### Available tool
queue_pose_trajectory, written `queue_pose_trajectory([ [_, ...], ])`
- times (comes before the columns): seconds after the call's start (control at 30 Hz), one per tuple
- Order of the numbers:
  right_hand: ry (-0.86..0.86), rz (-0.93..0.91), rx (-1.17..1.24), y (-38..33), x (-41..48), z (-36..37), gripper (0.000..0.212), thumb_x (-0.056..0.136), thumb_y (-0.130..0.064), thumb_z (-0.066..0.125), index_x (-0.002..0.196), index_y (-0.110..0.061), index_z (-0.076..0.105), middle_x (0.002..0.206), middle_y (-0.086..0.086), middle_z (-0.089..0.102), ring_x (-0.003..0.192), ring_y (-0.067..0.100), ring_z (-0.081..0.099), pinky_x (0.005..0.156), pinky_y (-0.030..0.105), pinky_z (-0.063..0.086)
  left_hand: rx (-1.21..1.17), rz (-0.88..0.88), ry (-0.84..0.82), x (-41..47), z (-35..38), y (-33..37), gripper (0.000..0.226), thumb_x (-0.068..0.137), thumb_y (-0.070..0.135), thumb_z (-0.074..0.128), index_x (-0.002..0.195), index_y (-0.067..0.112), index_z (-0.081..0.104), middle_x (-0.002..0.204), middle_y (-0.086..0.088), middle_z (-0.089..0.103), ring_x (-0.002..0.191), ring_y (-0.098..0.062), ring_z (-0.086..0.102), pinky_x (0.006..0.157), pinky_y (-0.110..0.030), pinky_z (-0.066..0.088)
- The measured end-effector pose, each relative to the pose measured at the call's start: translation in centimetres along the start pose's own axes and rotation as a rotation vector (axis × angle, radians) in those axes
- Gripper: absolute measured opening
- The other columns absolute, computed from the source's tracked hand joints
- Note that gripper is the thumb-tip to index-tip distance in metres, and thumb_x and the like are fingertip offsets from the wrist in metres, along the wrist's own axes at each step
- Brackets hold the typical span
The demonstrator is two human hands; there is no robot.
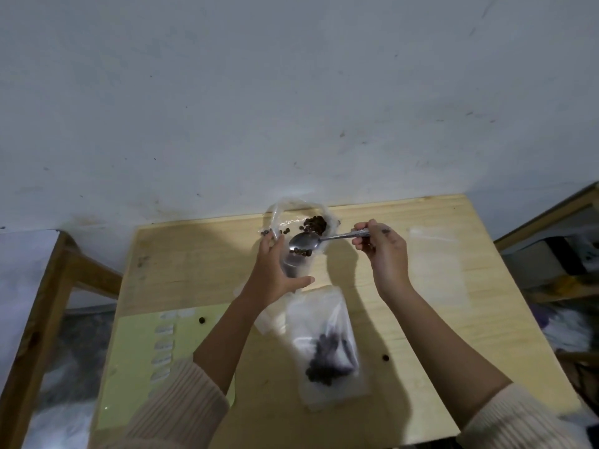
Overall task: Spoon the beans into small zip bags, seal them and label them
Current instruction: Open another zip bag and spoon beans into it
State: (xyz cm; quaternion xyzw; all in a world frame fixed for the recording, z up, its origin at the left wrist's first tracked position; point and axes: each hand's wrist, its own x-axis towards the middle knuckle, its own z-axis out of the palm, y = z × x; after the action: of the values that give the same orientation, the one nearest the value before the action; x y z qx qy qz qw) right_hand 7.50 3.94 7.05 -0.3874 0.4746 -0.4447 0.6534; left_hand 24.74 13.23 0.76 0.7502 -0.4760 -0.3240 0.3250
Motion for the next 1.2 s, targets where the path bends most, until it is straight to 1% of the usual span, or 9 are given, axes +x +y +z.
queue_pose_trajectory([
  [0.17, 0.13, -0.01, -0.021, -0.1, -0.2, -0.2, 0.026, 0.098, -0.013, 0.041, 0.082, -0.006, 0.06, 0.077, 0.009, 0.058, 0.048, 0.003, 0.055, 0.045, 0.01, 0.041, -0.009, 0.029, 0.027, -0.5, -0.4, 0.0, 0.103, 0.056, 0.032, 0.089, 0.141, 0.011, 0.034, 0.148, -0.009, 0.015, 0.14, -0.022, 0.019, 0.109, -0.025, 0.023],
  [0.3, 0.094, 0.063, 0.029, 0.9, 0.4, 0.0, 0.024, 0.095, -0.003, 0.043, 0.079, -0.003, 0.061, 0.075, 0.013, 0.06, 0.057, 0.012, 0.059, 0.061, 0.017, 0.054, -0.025, 0.064, 0.067, -1.4, -0.9, 0.3, 0.108, 0.052, 0.038, 0.089, 0.14, 0.008, 0.033, 0.138, -0.003, 0.021, 0.135, -0.018, 0.025, 0.107, -0.019, 0.022],
  [0.43, -0.02, 0.245, 0.001, 2.4, 0.3, 1.0, 0.018, 0.093, 0.002, 0.046, 0.085, -0.003, 0.062, 0.085, 0.016, 0.063, 0.075, 0.021, 0.062, 0.07, 0.02, 0.056, 0.033, 0.088, 0.1, -1.9, -1.9, 0.4, 0.109, 0.053, 0.041, 0.088, 0.14, 0.005, 0.032, 0.134, -0.009, 0.033, 0.129, -0.022, 0.031, 0.111, -0.036, 0.03],
  [0.53, -0.075, 0.309, -0.107, 3.3, 0.3, 1.2, 0.016, 0.094, -0.003, 0.046, 0.09, -0.005, 0.062, 0.095, 0.015, 0.064, 0.085, 0.021, 0.063, 0.077, 0.025, 0.054, 0.094, 0.095, 0.115, -1.9, -2.8, 0.3, 0.105, 0.052, 0.054, 0.081, 0.135, 0.006, 0.039, 0.128, -0.008, 0.047, 0.12, -0.02, 0.039, 0.103, -0.041, 0.038],
  [0.7, -0.031, 0.265, -0.283, 3.2, 0.0, -0.2, 0.011, 0.092, -0.004, 0.052, 0.095, -0.003, 0.062, 0.104, 0.012, 0.061, 0.082, 0.017, 0.062, 0.077, 0.024, 0.052, 0.061, 0.116, 0.133, -2.8, -3.4, 0.6, 0.106, 0.052, 0.053, 0.077, 0.138, 0.006, 0.036, 0.125, -0.008, 0.046, 0.117, -0.021, 0.042, 0.1, -0.029, 0.034],
  [0.83, 0.042, 0.162, -0.527, 2.0, -0.6, -1.8, 0.014, 0.087, -0.006, 0.055, 0.087, -0.013, 0.067, 0.099, 0.006, 0.066, 0.093, 0.023, 0.062, 0.086, 0.032, 0.048, -0.03, 0.109, 0.129, -3.3, -3.2, 1.0, 0.109, 0.05, 0.059, 0.075, 0.14, 0.012, 0.035, 0.126, 0.0, 0.043, 0.121, -0.017, 0.042, 0.105, -0.033, 0.037],
  [0.93, 0.108, 0.008, -0.651, 0.4, -1.9, -2.0, 0.017, 0.088, -0.006, 0.053, 0.096, -0.01, 0.067, 0.101, 0.005, 0.065, 0.092, 0.017, 0.057, 0.079, 0.022, 0.041, -0.04, 0.091, 0.099, -3.3, -3.0, 2.0, 0.108, 0.056, 0.049, 0.084, 0.143, 0.016, 0.03, 0.132, 0.002, 0.039, 0.128, -0.015, 0.036, 0.109, -0.039, 0.034],
  [1.07, -0.155, -0.215, -0.654, -1.9, -4.2, -0.1, 0.012, 0.088, -0.009, 0.059, 0.096, -0.013, 0.067, 0.096, -0.001, 0.066, 0.079, -0.007, 0.058, 0.07, 0.003, 0.041, 0.034, 0.122, 0.066, -3.3, -2.6, 3.7, 0.107, 0.064, 0.042, 0.082, 0.147, 0.016, 0.02, 0.145, 0.0, 0.029, 0.135, -0.013, 0.025, 0.11, -0.027, 0.024],
  [1.2, -0.461, -0.119, -0.809, -3.0, -5.8, 1.8, 0.018, 0.089, -0.028, 0.06, 0.104, -0.023, 0.068, 0.105, -0.008, 0.066, 0.092, 0.001, 0.06, 0.082, 0.015, 0.045, 0.095, 0.132, 0.082, -3.3, -2.1, 4.5, 0.112, 0.063, 0.051, 0.079, 0.148, 0.016, 0.016, 0.15, -0.003, 0.024, 0.14, -0.018, 0.019, 0.114, -0.039, 0.025],
])
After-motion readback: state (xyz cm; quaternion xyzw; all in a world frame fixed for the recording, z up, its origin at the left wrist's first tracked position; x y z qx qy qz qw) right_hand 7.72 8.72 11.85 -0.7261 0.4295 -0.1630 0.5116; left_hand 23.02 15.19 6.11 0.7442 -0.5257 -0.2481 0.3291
